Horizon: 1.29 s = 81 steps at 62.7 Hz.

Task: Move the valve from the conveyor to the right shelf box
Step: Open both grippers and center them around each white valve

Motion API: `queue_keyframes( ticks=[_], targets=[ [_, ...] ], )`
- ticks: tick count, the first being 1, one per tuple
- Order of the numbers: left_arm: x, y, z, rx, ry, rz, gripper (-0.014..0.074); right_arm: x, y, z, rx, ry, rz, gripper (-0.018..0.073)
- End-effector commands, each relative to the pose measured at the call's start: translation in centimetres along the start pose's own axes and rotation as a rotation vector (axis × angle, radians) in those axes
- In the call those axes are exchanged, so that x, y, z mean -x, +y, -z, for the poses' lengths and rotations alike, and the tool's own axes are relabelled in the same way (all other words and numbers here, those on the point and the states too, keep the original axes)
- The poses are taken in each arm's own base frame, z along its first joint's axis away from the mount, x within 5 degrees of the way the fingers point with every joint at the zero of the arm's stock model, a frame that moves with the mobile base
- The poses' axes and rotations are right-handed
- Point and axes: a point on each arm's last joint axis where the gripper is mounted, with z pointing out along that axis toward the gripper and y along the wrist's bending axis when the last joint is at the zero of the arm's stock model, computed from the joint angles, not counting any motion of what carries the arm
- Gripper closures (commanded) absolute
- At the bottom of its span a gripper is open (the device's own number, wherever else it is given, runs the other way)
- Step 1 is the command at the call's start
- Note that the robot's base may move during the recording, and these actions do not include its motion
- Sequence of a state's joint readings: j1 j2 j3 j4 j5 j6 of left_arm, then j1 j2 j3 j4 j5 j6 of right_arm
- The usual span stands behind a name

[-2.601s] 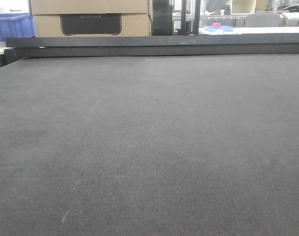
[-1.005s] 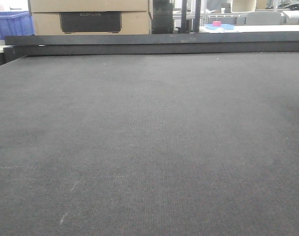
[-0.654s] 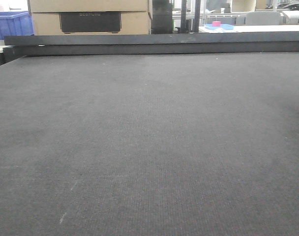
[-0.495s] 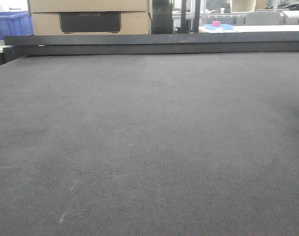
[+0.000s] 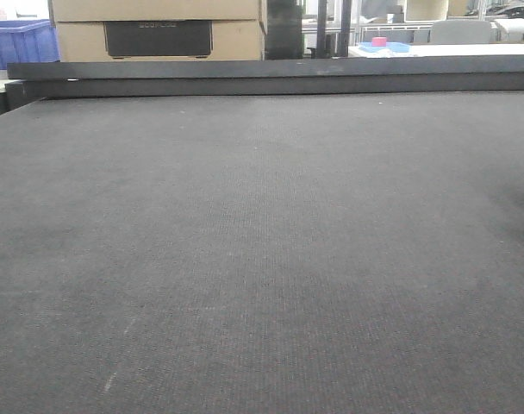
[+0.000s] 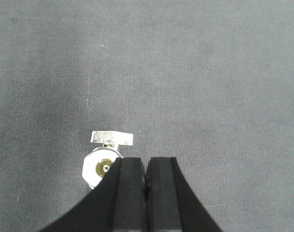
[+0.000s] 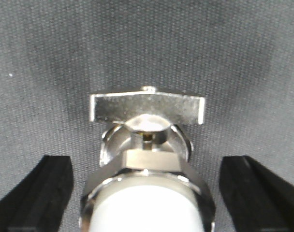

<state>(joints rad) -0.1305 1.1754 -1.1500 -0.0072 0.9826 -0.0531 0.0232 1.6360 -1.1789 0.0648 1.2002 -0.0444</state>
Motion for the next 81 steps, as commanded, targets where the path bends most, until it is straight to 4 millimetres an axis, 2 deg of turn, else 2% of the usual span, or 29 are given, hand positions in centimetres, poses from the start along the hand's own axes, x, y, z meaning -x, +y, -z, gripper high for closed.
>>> queue_keyframes(
  ticks=[1,8,13,14,20,26,42,45,50,56,65,71,81],
  targets=[
    [0.2,-0.1,0.2,-0.008,-0.011,0.005,0.0707,0.1,-0.2,0.2,-0.016,-0.008,0.013,0.0226],
    [0.2,-0.1,0.2,-0.009,-0.010,0.128,0.0707,0.1,-0.2,0.2,-0.016,-0.010,0.013,0.0487],
    [0.2,0.3,0.2,0.030,-0.017,0.224,0.0707,0.1,-0.2,0.2,-0.016,-0.010,0.013,0.0715],
    [0.2,0.4,0.2,0.040,-0.017,0.241,0.0707,0.1,-0.2,0.2,-0.016,-0.010,0.013,0.0727],
    [0.1,1.0,0.4,0.062,0.011,0.258,0.0707,0.1,-0.2,0.2,-0.016,-0.010,0.013,0.0721],
    [-0.3,1.8,0.3,0.099,0.135,0.205,0.0707,0.2,-0.2,0.2,-0.016,-0.017,0.013,0.0721],
    [0.4,2.4,-2.5,0.083,0.282,0.003,0.0689,0.6,-0.1,0.2,-0.006,-0.064,0.008,0.0721],
    [0.5,2.3,-3.1,0.062,0.299,-0.018,0.0652,0.6,-0.1,0.2,-0.004,-0.066,0.008,0.0721],
    [0.6,2.2,-4.1,0.045,0.319,-0.044,0.0539,0.6,-0.1,0.2,-0.005,-0.068,0.008,0.0721],
    [0.8,2.4,-5.2,0.055,0.329,-0.052,0.0344,0.6,-0.1,0.2,-0.005,-0.068,0.008,0.0721],
    [1.0,2.5,-7.0,0.054,0.356,-0.052,0.0119,0.6,-0.1,0.2,-0.005,-0.068,0.008,0.0721],
    [0.8,2.6,-8.5,0.049,0.407,-0.048,0.0064,0.6,-0.1,0.2,-0.003,-0.068,0.007,0.0721],
    [0.5,2.7,-11.0,0.037,0.484,-0.081,0.0070,0.7,-0.1,0.2,-0.003,-0.071,0.007,0.0721]
  ],
)
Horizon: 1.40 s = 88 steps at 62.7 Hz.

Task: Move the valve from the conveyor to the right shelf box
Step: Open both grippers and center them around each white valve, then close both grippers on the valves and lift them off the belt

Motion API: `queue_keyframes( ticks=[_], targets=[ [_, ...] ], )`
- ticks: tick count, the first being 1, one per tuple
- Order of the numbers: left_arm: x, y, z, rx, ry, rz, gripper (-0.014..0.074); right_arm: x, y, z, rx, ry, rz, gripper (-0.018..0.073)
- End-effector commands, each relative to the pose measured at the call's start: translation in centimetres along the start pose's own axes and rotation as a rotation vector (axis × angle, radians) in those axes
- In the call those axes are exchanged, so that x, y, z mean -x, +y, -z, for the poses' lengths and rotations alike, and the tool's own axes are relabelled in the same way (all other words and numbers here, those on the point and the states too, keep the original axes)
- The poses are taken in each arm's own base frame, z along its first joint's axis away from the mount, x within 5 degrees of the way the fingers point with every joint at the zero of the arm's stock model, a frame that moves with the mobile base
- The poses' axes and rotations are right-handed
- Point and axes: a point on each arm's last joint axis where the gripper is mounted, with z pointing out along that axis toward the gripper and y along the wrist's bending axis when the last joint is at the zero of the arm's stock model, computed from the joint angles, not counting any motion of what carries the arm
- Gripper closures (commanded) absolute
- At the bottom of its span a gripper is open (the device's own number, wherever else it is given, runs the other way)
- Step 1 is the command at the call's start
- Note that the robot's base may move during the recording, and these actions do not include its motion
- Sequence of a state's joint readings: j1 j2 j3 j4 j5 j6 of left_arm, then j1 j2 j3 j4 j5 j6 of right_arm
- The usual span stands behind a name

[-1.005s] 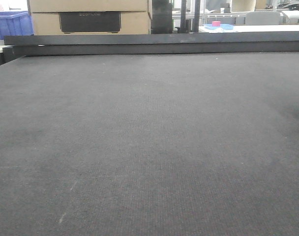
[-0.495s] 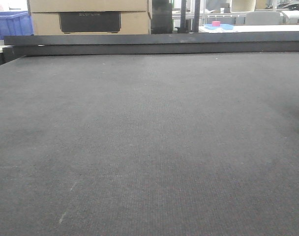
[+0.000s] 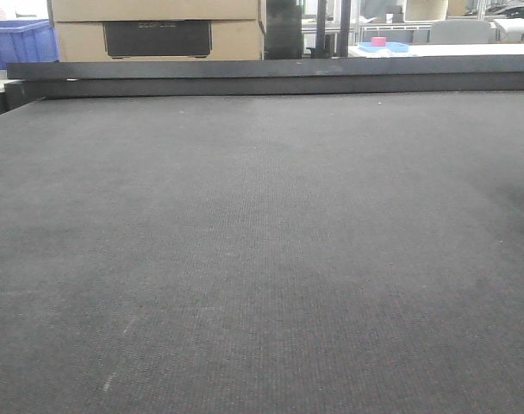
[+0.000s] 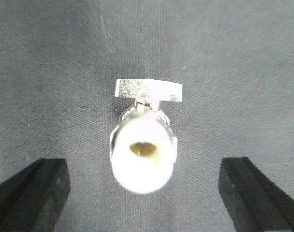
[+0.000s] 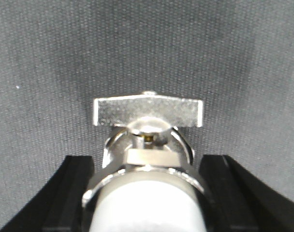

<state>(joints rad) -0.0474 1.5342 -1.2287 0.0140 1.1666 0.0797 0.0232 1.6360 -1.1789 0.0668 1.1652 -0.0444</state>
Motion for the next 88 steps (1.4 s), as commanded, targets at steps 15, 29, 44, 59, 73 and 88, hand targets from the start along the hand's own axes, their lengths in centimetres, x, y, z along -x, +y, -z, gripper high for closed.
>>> queue_keyframes(
  ticks=[15,29,44,59,73,88],
  targets=[
    [1.1,0.1,-3.1,-0.012,0.087,-0.022,0.0070,0.3,-0.1,0.2,-0.003,-0.036,0.008,0.0721],
    [1.3,0.1,-3.9,-0.014,0.108,-0.022,0.0202,0.2,-0.1,0.2,-0.003,-0.021,0.008,0.0721],
    [1.4,0.1,-3.9,-0.014,0.102,-0.022,0.0654,-0.7,0.1,1.8,-0.002,-0.044,0.011,0.0722],
    [1.2,-0.2,-2.8,-0.036,0.057,-0.009,0.0708,-3.0,0.4,6.6,-0.007,-0.226,0.021,0.0722],
    [0.4,-0.6,2.9,-0.059,-0.212,0.013,0.0708,-5.3,0.7,10.7,-0.013,-0.437,0.030,0.0722],
    [-2.3,-0.7,10.2,-0.033,-0.561,0.016,0.0708,-7.6,0.9,14.4,-0.019,-0.676,0.037,0.0722]
  ],
)
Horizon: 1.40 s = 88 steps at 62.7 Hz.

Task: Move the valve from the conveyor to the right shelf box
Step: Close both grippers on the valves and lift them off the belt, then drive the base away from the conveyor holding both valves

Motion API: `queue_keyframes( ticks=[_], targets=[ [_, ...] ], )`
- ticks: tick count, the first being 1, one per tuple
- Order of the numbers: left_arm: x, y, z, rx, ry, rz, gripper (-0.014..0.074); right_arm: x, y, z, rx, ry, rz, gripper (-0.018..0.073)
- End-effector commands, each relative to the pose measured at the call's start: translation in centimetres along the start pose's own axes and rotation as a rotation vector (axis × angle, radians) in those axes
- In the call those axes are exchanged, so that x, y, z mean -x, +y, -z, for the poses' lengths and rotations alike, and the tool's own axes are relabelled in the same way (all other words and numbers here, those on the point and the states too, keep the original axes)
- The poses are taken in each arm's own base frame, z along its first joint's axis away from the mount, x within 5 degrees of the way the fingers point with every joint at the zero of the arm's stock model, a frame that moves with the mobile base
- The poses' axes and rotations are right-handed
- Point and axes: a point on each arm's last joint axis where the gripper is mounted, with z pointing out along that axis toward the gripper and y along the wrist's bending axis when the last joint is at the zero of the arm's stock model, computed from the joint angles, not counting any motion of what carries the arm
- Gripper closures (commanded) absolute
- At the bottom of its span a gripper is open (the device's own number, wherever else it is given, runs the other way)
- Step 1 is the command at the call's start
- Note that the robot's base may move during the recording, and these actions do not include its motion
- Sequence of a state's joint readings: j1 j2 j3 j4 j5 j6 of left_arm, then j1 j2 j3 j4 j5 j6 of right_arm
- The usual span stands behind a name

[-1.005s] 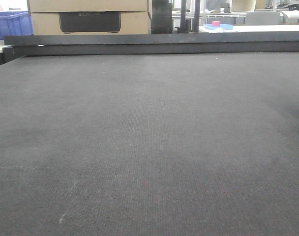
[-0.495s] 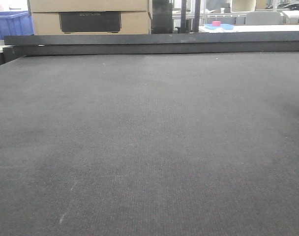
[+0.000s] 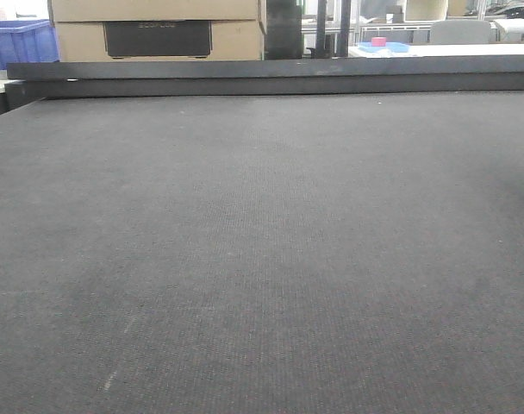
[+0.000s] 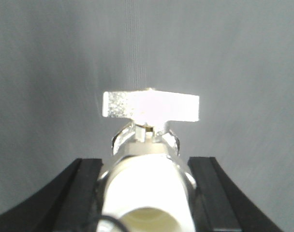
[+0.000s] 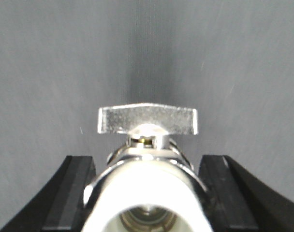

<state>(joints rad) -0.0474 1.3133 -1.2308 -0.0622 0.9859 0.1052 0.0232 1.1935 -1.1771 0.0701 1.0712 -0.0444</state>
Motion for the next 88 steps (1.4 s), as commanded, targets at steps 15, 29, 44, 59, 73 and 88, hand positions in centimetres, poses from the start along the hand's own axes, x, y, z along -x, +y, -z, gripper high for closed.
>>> queue_keyframes(
  ticks=[15,29,44,59,73,88],
  targets=[
    [-1.3,-0.6,8.4,0.020,-0.396,0.000,0.0708,-0.4,0.2,5.8,-0.014,-0.318,0.020,0.0722],
    [-5.4,-0.9,10.3,0.030,-0.509,-0.001,0.0708,-1.6,0.4,8.8,-0.017,-0.434,0.025,0.0722],
    [-9.5,-1.2,10.5,0.033,-0.548,-0.001,0.0708,-3.4,0.5,10.1,-0.018,-0.491,0.027,0.0722],
    [-10.5,-1.3,10.8,0.034,-0.563,-0.002,0.0708,-5.7,0.4,8.1,-0.018,-0.448,0.023,0.0722],
    [-10.5,-1.3,10.8,0.034,-0.563,-0.002,0.0708,-6.1,0.4,7.7,-0.018,-0.443,0.022,0.0722],
    [-10.5,-1.3,10.8,0.036,-0.565,-0.003,0.0708,-6.1,0.4,7.8,-0.018,-0.446,0.022,0.0722]
  ],
)
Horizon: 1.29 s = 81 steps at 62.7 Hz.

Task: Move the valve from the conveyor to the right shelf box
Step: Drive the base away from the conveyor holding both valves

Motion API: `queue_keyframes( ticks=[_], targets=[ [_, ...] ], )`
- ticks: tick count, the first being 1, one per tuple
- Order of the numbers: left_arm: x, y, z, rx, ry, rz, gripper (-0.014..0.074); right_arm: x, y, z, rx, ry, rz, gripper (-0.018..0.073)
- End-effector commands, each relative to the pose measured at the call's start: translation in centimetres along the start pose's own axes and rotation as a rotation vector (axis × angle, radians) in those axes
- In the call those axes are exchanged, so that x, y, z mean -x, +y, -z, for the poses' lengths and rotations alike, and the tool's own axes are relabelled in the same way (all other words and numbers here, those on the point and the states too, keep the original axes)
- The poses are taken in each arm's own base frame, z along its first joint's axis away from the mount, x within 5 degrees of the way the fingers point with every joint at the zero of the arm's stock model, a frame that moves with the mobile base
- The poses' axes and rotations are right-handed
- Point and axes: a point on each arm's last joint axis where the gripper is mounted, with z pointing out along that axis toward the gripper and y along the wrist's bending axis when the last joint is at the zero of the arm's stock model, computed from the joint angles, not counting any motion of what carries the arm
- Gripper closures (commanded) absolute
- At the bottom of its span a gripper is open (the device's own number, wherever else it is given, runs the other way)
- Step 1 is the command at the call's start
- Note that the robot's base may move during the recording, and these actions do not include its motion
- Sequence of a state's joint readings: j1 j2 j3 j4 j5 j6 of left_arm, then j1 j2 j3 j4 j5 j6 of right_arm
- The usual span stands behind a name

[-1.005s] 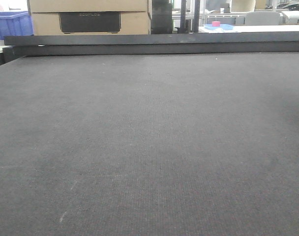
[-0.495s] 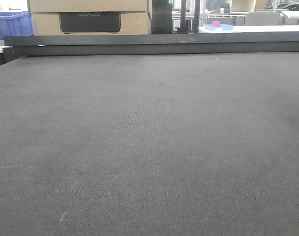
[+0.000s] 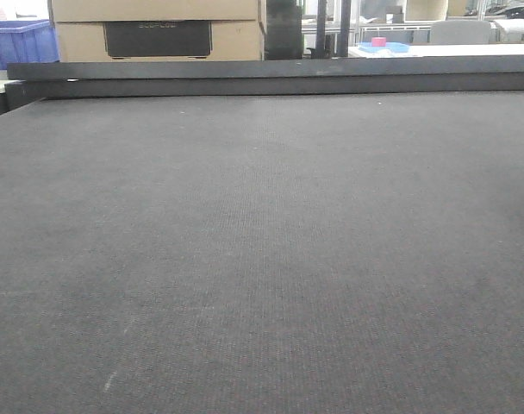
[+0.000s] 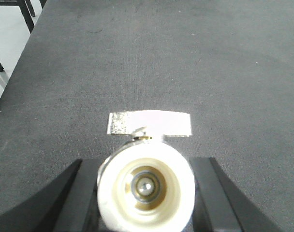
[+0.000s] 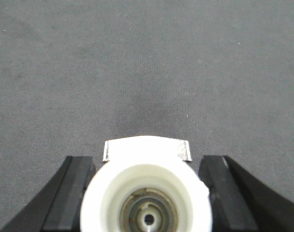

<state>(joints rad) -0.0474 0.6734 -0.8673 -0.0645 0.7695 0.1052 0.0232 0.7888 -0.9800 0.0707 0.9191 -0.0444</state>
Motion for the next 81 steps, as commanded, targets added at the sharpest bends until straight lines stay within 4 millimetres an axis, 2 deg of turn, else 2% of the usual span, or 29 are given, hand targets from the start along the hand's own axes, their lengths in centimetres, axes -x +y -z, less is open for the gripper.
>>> queue_keyframes(
  ticks=[1,81],
  targets=[
    [0.69,-0.01,0.34,0.000,-0.074,0.010,0.0708,0.69,-0.05,0.57,-0.009,-0.087,0.012,0.0722],
    [0.70,0.00,0.35,0.000,-0.076,0.010,0.0708,0.70,-0.05,0.57,-0.009,-0.088,0.012,0.0722]
  ],
)
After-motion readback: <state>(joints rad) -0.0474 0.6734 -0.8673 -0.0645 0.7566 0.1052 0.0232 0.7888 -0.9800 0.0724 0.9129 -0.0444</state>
